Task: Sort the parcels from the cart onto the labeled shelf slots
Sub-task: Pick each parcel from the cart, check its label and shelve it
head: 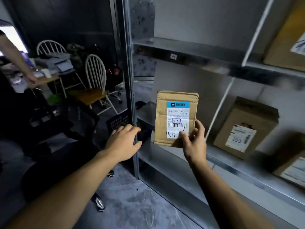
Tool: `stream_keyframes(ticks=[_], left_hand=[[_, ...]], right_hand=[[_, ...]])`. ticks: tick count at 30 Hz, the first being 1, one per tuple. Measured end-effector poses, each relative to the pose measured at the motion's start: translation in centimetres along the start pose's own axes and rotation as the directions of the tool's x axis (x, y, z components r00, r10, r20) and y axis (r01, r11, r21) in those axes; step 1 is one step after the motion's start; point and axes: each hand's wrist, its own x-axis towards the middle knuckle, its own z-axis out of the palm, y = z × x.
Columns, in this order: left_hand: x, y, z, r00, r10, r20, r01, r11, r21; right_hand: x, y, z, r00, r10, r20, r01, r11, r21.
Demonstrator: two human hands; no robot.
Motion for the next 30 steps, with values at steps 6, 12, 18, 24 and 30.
stream_keyframes(ticks=[6,12,18,24,30], left_hand=[[7.1,-5.1,0.6,0.996,0.064,0.06,-0.064,0.998,-0.002],[13.1,-7.8,1.9,0.993,0.065,0.102,-0.062,0.998,-0.029],[19.1,-8.5,3.3,0.992,0.093,0.08,-0.087,0.993,-0.075],[22.8,-8.3,5.1,0.985,0.142,0.102,-0.128,0.982,-0.135],[23.8,-8.9,6.1,0.977,0.176,0.122,-0.147,0.966,-0.213]], right_hand=[[5.4,1.6,6.7,0.993,0.099,-0.063,-0.1,0.995,-0.008],[11.9,3.1,11.3,0.987,0.11,-0.119,-0.119,0.99,-0.074],[17.5,5.7,14.4,0.971,0.221,-0.089,-0.217,0.975,0.054],[20.3,8.0,15.3,0.969,0.244,-0.041,-0.242,0.969,0.049],[20.1,10.3,14.9,0.962,0.269,0.049,-0.269,0.963,0.0]])
